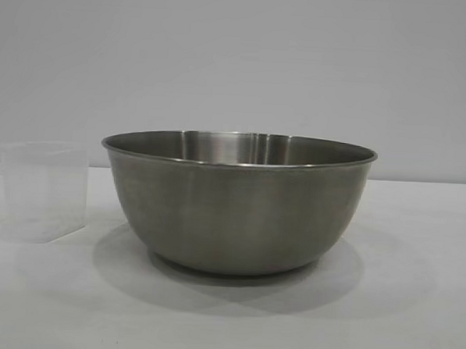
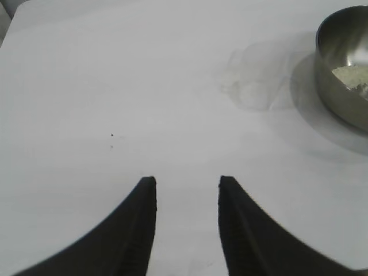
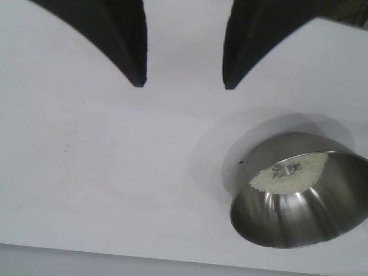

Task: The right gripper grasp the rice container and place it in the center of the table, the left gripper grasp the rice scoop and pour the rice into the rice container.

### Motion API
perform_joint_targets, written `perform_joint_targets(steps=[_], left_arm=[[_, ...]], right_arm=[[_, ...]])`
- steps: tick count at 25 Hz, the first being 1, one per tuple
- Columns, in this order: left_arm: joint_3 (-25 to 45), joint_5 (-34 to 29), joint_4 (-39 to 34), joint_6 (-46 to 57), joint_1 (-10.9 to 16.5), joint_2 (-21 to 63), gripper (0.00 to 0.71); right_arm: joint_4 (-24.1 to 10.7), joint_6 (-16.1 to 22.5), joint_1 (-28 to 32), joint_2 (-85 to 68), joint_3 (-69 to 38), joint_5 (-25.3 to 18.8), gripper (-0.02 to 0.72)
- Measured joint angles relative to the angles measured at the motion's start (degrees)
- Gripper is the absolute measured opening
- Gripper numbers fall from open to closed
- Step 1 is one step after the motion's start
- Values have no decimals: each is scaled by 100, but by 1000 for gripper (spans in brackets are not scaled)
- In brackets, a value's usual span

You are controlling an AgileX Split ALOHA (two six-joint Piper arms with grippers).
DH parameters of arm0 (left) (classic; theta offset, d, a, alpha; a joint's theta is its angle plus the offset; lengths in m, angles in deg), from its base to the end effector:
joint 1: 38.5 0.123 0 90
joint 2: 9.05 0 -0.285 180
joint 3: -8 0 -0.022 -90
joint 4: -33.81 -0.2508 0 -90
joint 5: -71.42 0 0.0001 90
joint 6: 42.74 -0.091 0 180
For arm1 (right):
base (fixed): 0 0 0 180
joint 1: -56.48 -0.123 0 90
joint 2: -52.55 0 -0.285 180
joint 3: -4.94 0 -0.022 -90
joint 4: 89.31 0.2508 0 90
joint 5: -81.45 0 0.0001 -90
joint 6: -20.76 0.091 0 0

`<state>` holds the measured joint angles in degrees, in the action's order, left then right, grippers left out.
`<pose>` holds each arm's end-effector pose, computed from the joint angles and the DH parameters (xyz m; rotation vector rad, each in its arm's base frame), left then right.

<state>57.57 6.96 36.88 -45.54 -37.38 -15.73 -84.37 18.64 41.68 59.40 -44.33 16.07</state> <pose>-0.0085 -0.0046 0.2673 0.0355 2.1053 -0.0237 -0.0111 0.0044 0.2677 -0.3212 2.1019 0.2356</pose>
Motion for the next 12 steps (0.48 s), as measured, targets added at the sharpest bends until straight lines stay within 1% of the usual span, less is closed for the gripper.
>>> perform_joint_targets(steps=[8,12], left_arm=[[0,0,0,0,0,0,216],[0,0,0,3,49,0,216]], right_arm=[[0,0,40,0,0,0,267],[0,0,495,0,0,0,267]])
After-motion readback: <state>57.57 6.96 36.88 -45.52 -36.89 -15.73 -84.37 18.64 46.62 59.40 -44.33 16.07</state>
